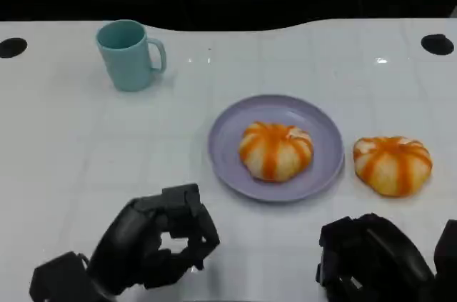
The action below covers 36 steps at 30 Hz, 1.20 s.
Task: Grasp the bread from the table and place it into the plate.
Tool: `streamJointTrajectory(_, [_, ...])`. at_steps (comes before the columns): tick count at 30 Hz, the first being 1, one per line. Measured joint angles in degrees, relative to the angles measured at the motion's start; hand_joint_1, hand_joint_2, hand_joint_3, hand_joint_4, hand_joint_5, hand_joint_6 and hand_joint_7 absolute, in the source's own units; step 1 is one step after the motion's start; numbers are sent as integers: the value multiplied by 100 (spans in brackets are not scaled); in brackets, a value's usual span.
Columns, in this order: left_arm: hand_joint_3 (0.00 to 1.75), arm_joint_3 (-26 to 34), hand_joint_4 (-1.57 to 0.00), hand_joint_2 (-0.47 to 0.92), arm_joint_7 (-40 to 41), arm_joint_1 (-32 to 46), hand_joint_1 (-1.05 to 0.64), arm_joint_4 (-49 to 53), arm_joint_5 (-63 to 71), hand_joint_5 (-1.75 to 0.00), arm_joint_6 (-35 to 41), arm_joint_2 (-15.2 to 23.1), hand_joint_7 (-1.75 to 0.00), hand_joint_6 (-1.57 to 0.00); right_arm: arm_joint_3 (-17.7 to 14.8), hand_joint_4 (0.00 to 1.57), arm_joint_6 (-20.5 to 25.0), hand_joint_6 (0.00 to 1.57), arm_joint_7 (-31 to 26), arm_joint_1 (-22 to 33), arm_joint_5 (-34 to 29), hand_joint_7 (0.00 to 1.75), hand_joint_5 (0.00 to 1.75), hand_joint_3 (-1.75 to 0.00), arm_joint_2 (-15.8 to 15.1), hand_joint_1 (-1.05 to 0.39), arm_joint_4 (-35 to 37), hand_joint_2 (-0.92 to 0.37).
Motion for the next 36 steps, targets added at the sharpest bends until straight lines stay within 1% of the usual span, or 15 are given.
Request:
streamJointTrajectory(4, [22, 104, -90, 92, -353, 109, -78, -3, -411, -175, 370, -77, -150, -82, -1, 153, -25, 157, 16, 6, 0, 101, 131, -141, -20, -105, 0, -1])
streamJointTrajectory(6, [21, 135, -91, 92, -541, 129, -81, -2, -583, -175, 515, -116, -151, -83, -1, 153, -37, 157, 18, 7, -1, 101, 131, -141, -39, -105, 0, -1])
streamJointTrajectory(11, [19, 268, -92, 92, -762, 129, -83, -18, -804, -175, 917, -230, -151, -84, -10, 154, -62, 157, 17, 7, 9, 101, 131, -140, -59, -105, 0, -1])
streamJointTrajectory(20, [17, 373, -92, 92, -956, 130, -81, -106, -852, -175, 1249, -354, -150, -85, -13, 153, -89, 157, 21, -20, 12, 102, 130, -138, -65, -105, 82, -3])
streamJointTrajectory(26, [18, 434, -90, 92, -1046, 130, -81, -146, -850, -175, 1285, -400, -150, -84, -18, 154, -82, 157, 21, -43, 21, 103, 132, -140, -66, -105, 106, -1])
streamJointTrajectory(36, [14, 485, -89, 92, -1128, 130, -81, -206, -849, -175, 1461, -448, -148, -84, -23, 154, -63, 157, 20, -45, 53, 102, 132, -140, -64, -105, 110, 0])
